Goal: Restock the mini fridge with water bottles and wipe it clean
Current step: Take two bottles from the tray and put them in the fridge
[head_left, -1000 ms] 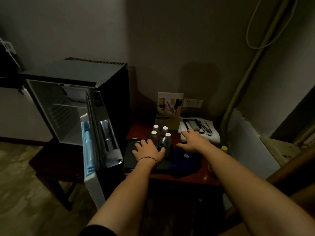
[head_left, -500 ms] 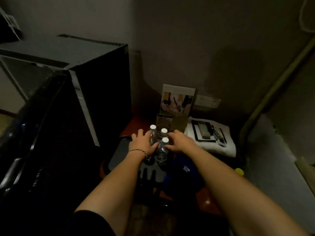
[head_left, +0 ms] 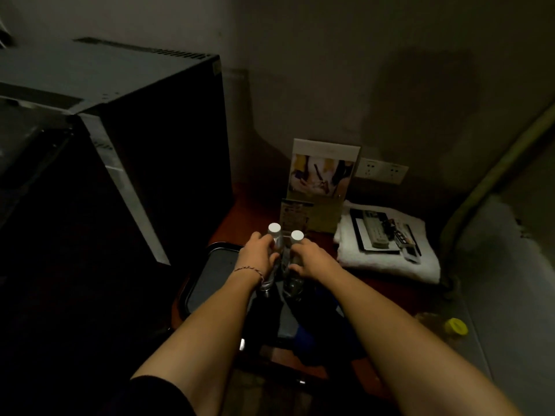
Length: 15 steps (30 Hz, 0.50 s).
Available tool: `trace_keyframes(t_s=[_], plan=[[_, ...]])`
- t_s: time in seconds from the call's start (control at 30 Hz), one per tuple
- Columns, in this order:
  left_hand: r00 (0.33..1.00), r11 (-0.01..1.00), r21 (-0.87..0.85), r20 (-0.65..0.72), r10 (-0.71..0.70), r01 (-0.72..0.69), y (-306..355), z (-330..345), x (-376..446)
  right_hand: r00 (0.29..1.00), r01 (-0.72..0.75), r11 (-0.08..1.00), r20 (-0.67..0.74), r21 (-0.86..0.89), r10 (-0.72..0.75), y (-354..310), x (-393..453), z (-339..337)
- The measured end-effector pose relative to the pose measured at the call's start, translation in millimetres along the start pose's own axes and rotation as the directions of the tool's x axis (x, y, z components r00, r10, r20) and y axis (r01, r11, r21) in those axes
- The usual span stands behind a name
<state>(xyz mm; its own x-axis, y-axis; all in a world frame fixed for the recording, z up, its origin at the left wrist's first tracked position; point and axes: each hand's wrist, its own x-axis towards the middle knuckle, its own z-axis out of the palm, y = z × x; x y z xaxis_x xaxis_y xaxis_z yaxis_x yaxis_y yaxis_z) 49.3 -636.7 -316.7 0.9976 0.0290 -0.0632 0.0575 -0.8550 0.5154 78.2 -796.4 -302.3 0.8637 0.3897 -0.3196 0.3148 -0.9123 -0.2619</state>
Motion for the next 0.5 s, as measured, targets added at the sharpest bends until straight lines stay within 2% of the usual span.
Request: trace_keyframes(t_s=[0.3,0.5], plan=[[0.999,1.000,-0.012,-0.031,0.005,-0.006,2,-6,-36,0.994,-0.056,0.995,-0.085,0.082,0.063,-8,-48,7],[0.997,1.000,0.010,-0.069,0.023,-0.023,18,-37,-101,0.990,-0.063,0.997,-0.121,0.050,0.069,-28,-114,-13]])
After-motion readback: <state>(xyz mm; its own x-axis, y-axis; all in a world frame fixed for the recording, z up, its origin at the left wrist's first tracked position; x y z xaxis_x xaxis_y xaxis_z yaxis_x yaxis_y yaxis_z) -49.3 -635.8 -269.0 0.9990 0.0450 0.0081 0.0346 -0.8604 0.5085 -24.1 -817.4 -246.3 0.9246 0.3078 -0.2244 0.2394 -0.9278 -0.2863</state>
